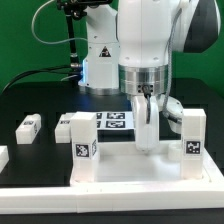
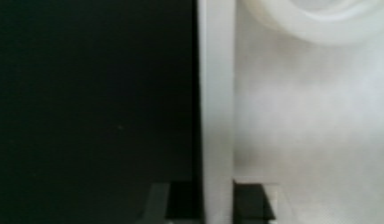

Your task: Assemble desk

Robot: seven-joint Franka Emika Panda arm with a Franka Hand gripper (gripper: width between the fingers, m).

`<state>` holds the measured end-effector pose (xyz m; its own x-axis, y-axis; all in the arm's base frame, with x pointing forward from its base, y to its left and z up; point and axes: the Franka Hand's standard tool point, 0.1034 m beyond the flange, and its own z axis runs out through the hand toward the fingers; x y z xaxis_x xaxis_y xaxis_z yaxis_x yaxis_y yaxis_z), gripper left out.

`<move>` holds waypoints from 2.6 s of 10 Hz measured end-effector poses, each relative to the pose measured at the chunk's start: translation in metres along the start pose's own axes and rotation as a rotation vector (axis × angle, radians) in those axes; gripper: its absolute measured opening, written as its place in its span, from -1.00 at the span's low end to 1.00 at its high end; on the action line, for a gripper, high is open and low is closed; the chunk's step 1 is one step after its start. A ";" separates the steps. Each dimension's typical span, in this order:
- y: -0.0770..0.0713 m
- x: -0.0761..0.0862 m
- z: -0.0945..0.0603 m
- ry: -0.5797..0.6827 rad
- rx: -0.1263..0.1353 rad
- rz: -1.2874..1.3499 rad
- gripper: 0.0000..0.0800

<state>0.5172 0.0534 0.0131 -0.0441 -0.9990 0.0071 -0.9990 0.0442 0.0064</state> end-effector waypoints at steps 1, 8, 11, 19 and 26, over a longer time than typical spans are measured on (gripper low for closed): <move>0.000 0.000 0.000 0.000 0.000 -0.001 -0.85; 0.014 0.022 -0.006 -0.003 0.011 -0.242 -0.85; 0.032 0.048 -0.006 -0.009 -0.010 -0.511 -0.85; 0.028 0.072 -0.008 0.038 -0.022 -1.042 -0.84; 0.013 0.066 -0.008 0.073 -0.035 -1.413 -0.84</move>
Offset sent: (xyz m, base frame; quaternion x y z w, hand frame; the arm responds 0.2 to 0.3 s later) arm 0.0000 0.0000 0.0000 0.0000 0.0000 0.0000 1.0000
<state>0.5018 -0.0116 0.0221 0.9798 -0.1985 0.0252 -0.1999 -0.9768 0.0762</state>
